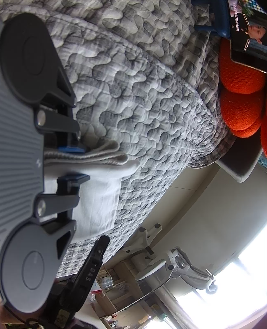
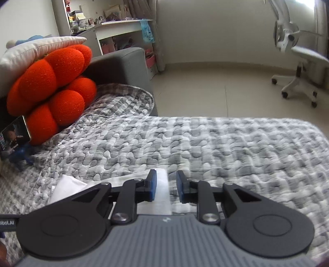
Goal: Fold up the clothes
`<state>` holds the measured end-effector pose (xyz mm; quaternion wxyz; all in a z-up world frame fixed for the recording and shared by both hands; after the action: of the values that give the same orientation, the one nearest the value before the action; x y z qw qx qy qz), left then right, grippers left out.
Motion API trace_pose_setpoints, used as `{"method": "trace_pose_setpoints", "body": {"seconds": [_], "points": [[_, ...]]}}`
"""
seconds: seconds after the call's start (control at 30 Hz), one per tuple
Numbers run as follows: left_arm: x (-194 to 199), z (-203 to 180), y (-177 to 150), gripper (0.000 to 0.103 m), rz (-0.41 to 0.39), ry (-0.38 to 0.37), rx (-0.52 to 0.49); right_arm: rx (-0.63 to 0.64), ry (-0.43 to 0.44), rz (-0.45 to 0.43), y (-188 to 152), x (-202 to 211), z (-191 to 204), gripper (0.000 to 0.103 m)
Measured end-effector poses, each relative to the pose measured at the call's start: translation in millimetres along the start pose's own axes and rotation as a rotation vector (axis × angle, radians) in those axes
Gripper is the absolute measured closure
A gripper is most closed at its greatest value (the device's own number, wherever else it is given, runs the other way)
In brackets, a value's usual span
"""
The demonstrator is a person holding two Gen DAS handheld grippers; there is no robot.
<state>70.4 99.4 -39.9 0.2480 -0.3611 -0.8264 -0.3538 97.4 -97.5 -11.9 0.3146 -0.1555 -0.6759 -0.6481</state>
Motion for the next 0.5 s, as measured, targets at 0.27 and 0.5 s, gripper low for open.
{"method": "trace_pose_setpoints", "body": {"seconds": [0.27, 0.5], "points": [[0, 1, 2, 0.082, 0.014, -0.008, 0.011, 0.204, 0.238, 0.0, -15, 43, 65, 0.063], [0, 1, 3, 0.081, 0.024, -0.014, 0.015, 0.417, 0.351, 0.043, -33, 42, 116, 0.058]]}}
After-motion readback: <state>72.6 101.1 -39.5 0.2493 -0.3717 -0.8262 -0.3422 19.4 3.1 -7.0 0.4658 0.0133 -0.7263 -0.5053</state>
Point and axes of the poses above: each gripper's, at about its wrist camera, not at the fingertips, and x roughly against the way its jaws point, z to its left, y to its top, the point moved 8 cm from there along -x, roughly the way its jaws point, and after that the axes turned 11 degrees about x, right-handed, at the moved point
